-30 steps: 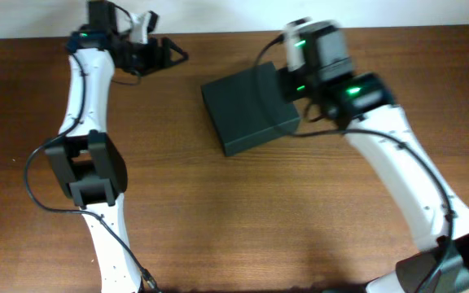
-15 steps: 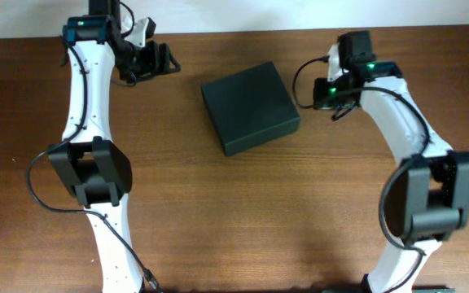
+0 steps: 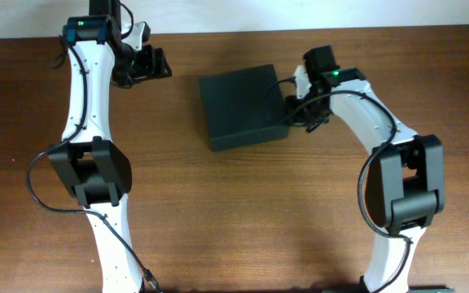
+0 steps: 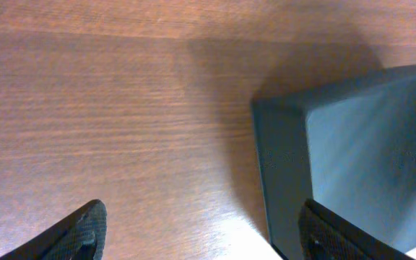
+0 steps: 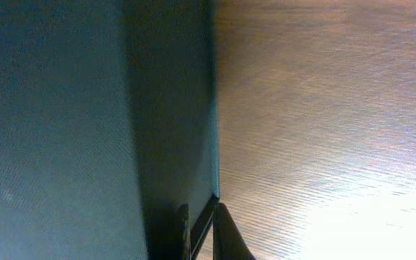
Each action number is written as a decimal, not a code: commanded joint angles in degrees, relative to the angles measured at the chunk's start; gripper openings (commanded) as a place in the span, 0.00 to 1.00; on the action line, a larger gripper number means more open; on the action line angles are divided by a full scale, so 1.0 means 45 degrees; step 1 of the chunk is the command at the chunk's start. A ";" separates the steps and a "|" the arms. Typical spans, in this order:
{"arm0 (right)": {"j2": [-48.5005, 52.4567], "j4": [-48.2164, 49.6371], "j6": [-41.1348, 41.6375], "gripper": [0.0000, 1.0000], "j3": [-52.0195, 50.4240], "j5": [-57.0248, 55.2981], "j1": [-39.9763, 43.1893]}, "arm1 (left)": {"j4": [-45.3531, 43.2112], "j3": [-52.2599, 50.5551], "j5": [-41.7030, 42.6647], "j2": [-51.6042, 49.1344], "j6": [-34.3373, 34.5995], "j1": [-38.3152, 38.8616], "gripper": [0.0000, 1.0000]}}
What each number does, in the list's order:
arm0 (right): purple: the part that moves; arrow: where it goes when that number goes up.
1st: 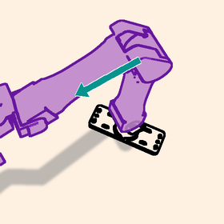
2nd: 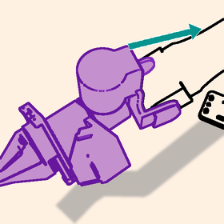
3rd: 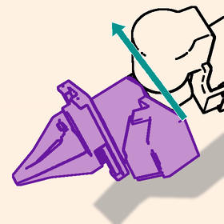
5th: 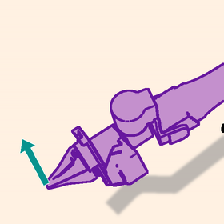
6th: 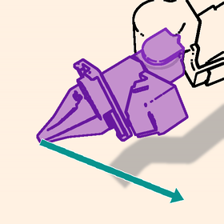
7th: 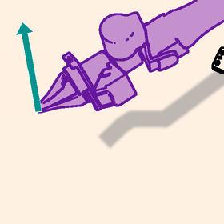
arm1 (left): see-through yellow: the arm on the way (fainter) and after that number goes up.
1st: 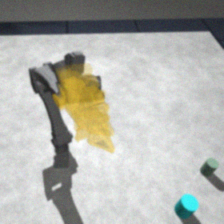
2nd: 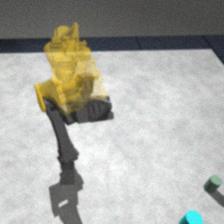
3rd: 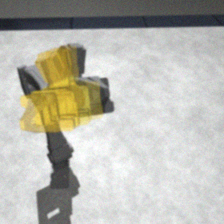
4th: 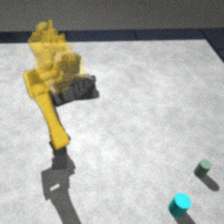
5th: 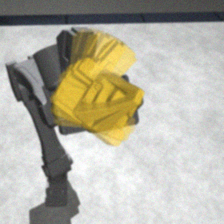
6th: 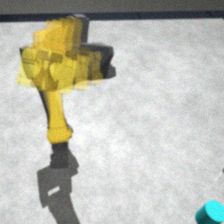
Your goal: Pack container
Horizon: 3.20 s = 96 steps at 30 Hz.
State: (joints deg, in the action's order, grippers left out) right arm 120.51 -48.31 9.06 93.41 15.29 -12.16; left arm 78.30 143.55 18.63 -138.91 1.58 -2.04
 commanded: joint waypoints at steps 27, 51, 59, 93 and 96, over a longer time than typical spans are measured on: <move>-0.3283 -0.7762 -0.1637 0.09 1.0428 -0.3604 0.2225 | 0.4085 0.6096 -0.3351 0.1180 -0.1127 -0.0631 0.61; -0.6640 -0.9666 -0.1632 0.99 1.1638 -0.3589 0.2210 | 0.4080 0.6518 -0.4007 0.6135 -0.1132 -0.0680 0.99; -0.6528 -0.9675 -0.1632 0.99 1.1638 -0.3594 0.2210 | 0.4080 0.6518 -0.4007 0.6135 -0.1132 -0.0680 0.99; -2.4523 0.6858 -0.1569 0.99 -1.6903 -0.5105 0.3376 | 0.4080 0.6518 -0.4007 0.6135 -0.1137 -0.0680 0.99; -2.5262 0.7679 -0.1579 0.99 -1.8268 -0.5081 0.3376 | 0.4080 0.6518 -0.4007 0.6135 -0.1132 -0.0680 0.99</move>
State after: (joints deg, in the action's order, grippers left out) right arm 9.89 -16.16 1.56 15.09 -7.49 2.59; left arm 96.64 172.94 1.02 -111.11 -3.05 -4.69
